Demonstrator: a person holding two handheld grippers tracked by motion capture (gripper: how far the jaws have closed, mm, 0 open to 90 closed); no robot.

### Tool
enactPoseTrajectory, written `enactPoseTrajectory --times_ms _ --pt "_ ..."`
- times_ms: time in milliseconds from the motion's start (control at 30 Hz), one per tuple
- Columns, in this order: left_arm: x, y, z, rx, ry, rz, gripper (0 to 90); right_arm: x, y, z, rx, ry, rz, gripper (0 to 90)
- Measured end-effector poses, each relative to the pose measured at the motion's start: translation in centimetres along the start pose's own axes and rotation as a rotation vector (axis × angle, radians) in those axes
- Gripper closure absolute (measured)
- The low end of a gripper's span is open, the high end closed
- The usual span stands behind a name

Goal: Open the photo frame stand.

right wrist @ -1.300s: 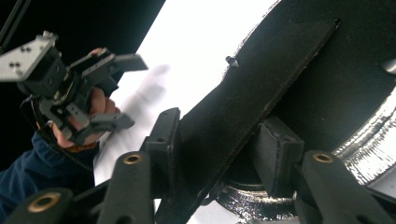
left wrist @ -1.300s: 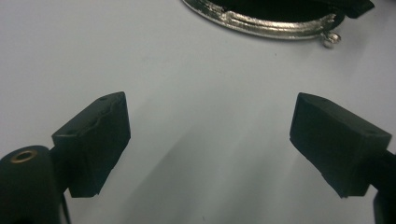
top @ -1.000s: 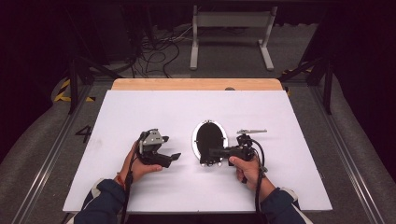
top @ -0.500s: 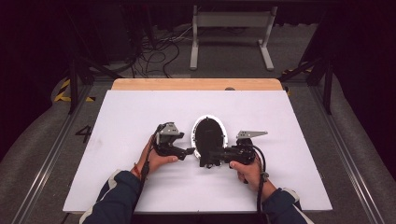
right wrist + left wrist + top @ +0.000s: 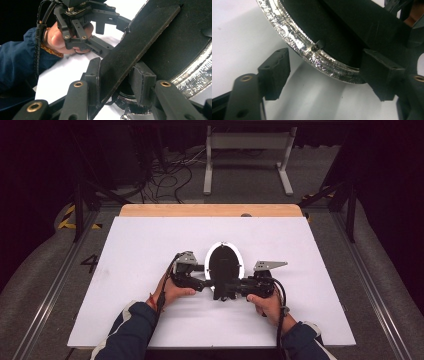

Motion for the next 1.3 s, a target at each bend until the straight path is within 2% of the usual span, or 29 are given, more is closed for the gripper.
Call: enactPoseTrajectory --times_ms 33,167,233,367,433,467,567,700,767,833,900,1000,1100,1167,1300 --pt "0.1 0.0 0.0 0.001 -0.007 0.004 34.6 0.1 0.0 0.0 0.002 0.005 -0.007 62.4" --pt "0.1 -0.1 0.3 -0.005 -0.023 -0.02 37.3 -0.1 0.0 0.0 0.002 -0.001 0.003 63.1" --pt "0.1 -0.2 0.6 0.001 -0.043 -0.007 40.4 -0.3 0.1 0.1 -0.004 -0.002 0.003 63.3" --pt "0.1 -0.1 1.1 0.033 -0.064 -0.016 49.1 -0.3 -0.1 0.3 -0.023 -0.012 -0.009 63.9" --pt "0.2 0.0 1.4 0.053 -0.077 -0.006 54.3 -0.2 -0.1 0.3 -0.027 -0.019 -0.014 64.6" --pt "0.2 0.1 1.7 0.065 -0.081 -0.016 56.3 -0.2 -0.2 0.4 -0.03 -0.023 -0.017 65.0" --pt "0.6 0.4 2.1 0.09 -0.098 -0.023 64.3 -0.1 -0.2 0.7 -0.021 -0.042 -0.024 67.2" --pt "0.8 0.6 2.0 0.084 -0.096 -0.041 63.7 0.0 -0.1 0.8 -0.022 -0.05 -0.021 68.0" --pt "1.3 0.8 1.5 0.073 -0.122 -0.044 64.0 0.0 -0.1 0.7 -0.018 -0.045 -0.023 69.3" --pt "1.6 1.2 1.4 0.072 -0.115 -0.063 63.4 -0.2 0.0 0.6 -0.019 -0.05 -0.017 70.2" --pt "1.7 1.5 1.6 0.072 -0.116 -0.063 65.9 -0.2 0.1 0.5 -0.013 -0.063 -0.019 71.3" --pt "1.9 1.9 1.7 0.04 -0.078 -0.097 65.9 -0.3 0.2 0.5 -0.018 -0.077 -0.006 72.2" --pt "2.1 2.4 1.9 0.028 -0.032 -0.133 67.2 -0.4 0.3 0.8 -0.011 -0.074 -0.003 73.7" --pt "2.1 2.7 2.0 0.032 0.014 -0.154 68.8 -0.5 0.5 1.0 -0.011 -0.085 0.003 73.9" --pt "2.0 3.1 2.1 0.045 0.073 -0.171 72.0 -0.7 0.8 1.3 -0.004 -0.091 0.004 73.7"
Point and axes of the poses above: each handheld gripper's, and its own axes: z roughly backward along the jaws, y roughly out of its top, x roughly to its right, the point moved 6 cm from there along -z, roughly forward along the jaws, and after that the axes turned 9 degrees about -x, right-handed, at the moved point
